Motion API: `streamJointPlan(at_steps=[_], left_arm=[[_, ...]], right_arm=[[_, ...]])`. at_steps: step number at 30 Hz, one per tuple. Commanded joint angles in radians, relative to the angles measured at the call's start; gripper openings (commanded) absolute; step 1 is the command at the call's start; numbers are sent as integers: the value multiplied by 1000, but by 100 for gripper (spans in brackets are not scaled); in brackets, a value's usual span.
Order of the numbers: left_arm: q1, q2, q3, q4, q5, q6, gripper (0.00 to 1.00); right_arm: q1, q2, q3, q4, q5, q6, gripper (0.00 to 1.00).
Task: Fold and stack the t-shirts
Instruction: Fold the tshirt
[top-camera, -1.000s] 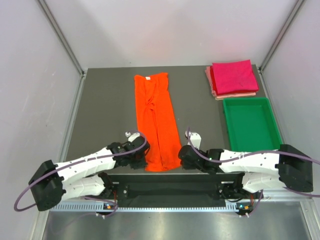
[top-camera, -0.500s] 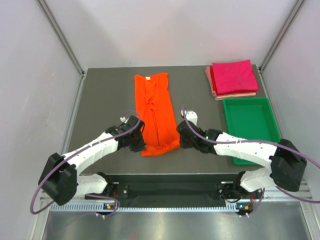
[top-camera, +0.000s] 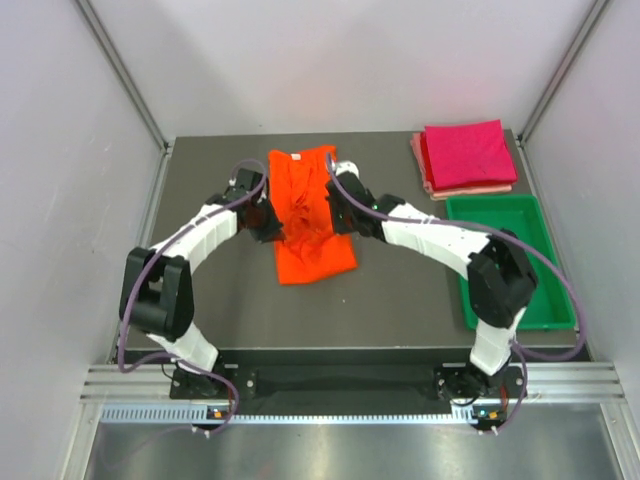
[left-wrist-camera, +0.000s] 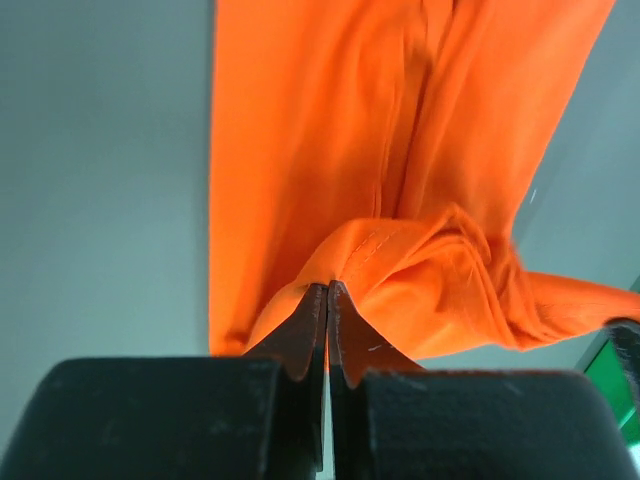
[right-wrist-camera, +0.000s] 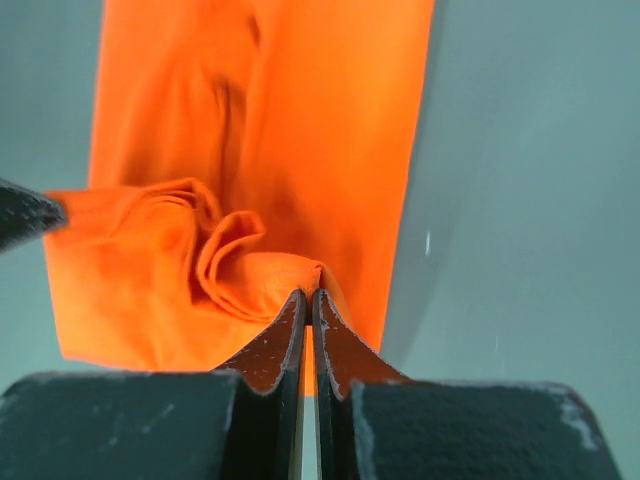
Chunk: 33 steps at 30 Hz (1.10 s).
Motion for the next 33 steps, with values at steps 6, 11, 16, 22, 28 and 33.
streamJointPlan(at_steps=[6, 11, 16, 22, 28, 33], left_arm=[[119, 170, 223, 60, 65, 95, 0], [150, 303, 329, 89, 133, 104, 0], [154, 392, 404, 59, 107, 119, 0], [165, 452, 470, 27, 56, 121, 11], [164, 427, 579, -82, -171, 191, 21], [122, 342, 493, -44, -111, 242, 23]], right_arm=[[-105, 248, 424, -103, -62, -132, 0], [-142, 364, 564, -132, -88, -143, 0], [-174, 432, 595, -106, -129, -141, 0], [-199, 491, 625, -65, -186, -149, 4], [-229, 550, 803, -149, -268, -186, 22], [-242, 425, 679, -157, -235, -179, 29]])
